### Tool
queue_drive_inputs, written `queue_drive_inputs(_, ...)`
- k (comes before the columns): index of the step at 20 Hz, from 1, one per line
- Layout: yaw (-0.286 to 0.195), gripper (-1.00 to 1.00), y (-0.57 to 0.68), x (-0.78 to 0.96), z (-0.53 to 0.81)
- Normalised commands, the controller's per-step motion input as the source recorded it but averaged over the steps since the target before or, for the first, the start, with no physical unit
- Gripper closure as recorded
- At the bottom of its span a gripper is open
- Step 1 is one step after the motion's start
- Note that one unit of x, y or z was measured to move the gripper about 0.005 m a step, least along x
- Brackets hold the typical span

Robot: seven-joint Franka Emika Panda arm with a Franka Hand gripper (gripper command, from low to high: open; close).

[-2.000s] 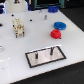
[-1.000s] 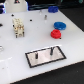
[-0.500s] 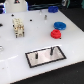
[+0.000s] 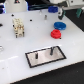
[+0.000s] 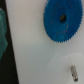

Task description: Insert the blue gear onto the right peg, followed by the red gear

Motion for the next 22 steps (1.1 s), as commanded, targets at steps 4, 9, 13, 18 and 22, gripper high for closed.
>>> queue_drive_inputs(4, 0.000, -1.00, -0.17, -0.09, -0.38)
queue_drive_inputs(9, 0.000, -1.00, -0.01, -0.22, 0.00)
queue_drive_inputs(13, 0.000, -1.00, -0.11, -0.39, -0.01)
queue_drive_inputs(18, 0.000, -1.00, -0.20, -0.25, -0.08)
queue_drive_inputs(22, 0.000, -1.00, -0.24, -0.06, -0.20)
